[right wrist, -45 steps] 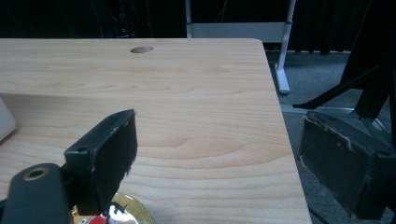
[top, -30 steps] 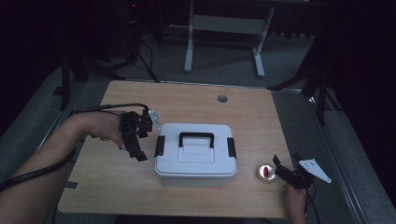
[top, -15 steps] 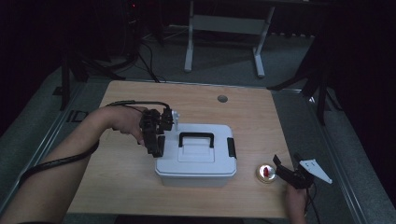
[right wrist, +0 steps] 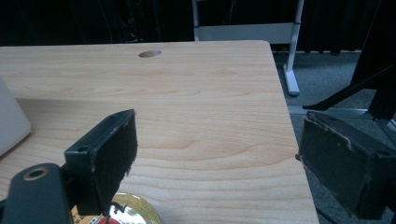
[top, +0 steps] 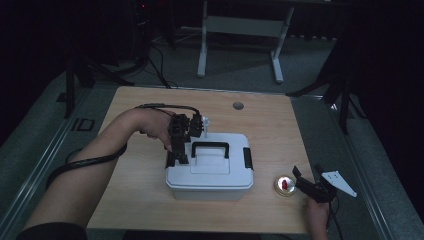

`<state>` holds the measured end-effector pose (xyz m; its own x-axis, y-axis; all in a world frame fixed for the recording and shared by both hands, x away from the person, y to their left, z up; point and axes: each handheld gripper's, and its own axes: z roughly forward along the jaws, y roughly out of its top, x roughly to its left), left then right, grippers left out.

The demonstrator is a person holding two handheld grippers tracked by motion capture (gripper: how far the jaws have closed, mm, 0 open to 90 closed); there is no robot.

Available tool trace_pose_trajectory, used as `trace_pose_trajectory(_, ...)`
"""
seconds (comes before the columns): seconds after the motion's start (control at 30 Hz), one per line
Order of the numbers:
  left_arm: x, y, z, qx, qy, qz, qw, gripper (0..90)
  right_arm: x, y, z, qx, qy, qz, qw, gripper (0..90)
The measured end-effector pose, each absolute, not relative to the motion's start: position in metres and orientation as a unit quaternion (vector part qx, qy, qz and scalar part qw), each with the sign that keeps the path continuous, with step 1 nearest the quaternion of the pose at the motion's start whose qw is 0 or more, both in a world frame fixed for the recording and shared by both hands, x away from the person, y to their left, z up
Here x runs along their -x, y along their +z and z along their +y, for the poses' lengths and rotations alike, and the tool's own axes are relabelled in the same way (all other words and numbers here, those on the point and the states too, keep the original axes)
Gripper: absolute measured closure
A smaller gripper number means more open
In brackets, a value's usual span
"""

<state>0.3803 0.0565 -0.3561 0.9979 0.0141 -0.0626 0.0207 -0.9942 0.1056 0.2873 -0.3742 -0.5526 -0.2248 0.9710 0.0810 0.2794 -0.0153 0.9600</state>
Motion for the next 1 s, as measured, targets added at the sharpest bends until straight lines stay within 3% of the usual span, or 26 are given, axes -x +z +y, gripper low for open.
trace_pose_trajectory(0.17, -0.386, -0.358, 0.048, -0.998, -0.031, 0.004, 0.059, 30.0, -0.287, -0.553, -0.375, -0.514, 0.495, 0.608, 0.348, 11.4)
trace_pose_trajectory(0.37, -0.387, -0.365, 0.042, -0.998, -0.036, 0.004, 0.044, 33.9, -0.287, -0.553, -0.375, -0.514, 0.496, 0.608, 0.347, 11.4)
trace_pose_trajectory(1.0, -0.388, -0.371, 0.030, -0.999, -0.038, -0.010, 0.036, 77.1, -0.287, -0.553, -0.374, -0.512, 0.495, 0.611, 0.346, 11.5)
